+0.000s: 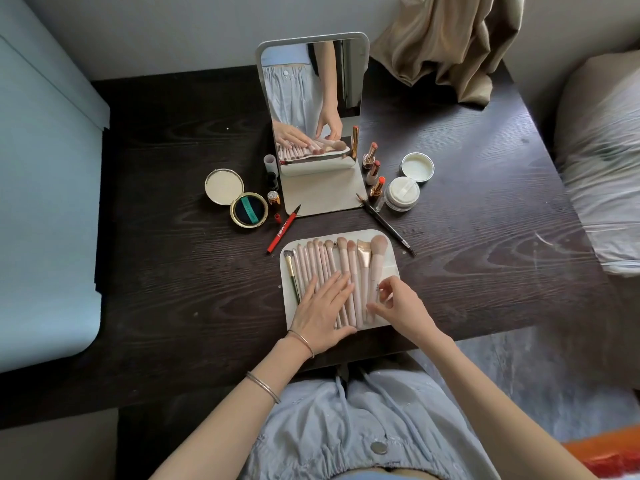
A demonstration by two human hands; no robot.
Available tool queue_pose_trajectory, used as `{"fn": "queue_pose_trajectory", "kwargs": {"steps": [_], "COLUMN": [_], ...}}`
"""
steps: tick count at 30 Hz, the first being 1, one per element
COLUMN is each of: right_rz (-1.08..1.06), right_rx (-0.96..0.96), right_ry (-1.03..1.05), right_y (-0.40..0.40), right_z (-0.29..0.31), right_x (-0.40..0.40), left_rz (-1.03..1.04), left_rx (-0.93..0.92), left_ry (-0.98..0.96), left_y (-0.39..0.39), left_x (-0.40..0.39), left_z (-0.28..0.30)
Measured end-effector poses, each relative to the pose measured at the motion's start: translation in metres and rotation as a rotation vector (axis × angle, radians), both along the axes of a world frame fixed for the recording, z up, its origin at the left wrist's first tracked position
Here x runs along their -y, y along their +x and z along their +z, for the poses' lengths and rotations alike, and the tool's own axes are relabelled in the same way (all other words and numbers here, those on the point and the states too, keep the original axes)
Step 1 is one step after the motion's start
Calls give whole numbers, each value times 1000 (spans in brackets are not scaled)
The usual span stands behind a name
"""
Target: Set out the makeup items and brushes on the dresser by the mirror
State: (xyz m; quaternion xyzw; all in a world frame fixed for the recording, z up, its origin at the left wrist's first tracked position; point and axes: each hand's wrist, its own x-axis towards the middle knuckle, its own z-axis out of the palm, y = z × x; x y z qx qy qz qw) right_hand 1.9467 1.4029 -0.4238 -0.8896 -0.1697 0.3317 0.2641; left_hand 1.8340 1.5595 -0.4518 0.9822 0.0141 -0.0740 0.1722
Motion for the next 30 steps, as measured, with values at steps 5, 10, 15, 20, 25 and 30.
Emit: {"fn": "queue_pose_trajectory", "kwargs": {"steps": [5,10,15,20,25,30], "right_rz": [4,11,19,5,-17,-50], "right_rx": [-7,-5,-10,-10,-13,-6], "right_ry": [-21,-28,-47,-68,-90,-92], "right_y": [0,0,0,0,1,8], "right_z": [1,2,5,5,11,20], "right_x": [-1,-2,-5,-5,-8,-14], "left_rz": [-5,7,-6,17,122,198], "left_rx": [31,35,26,32,-10,12], "left_ry": [-5,10,-3,-76,-173,-273], "left_y": [-1,6,6,5,9,14], "left_x": [3,12,13,10,-2,-9], "left_z": [-1,3,2,6,8,12]}}
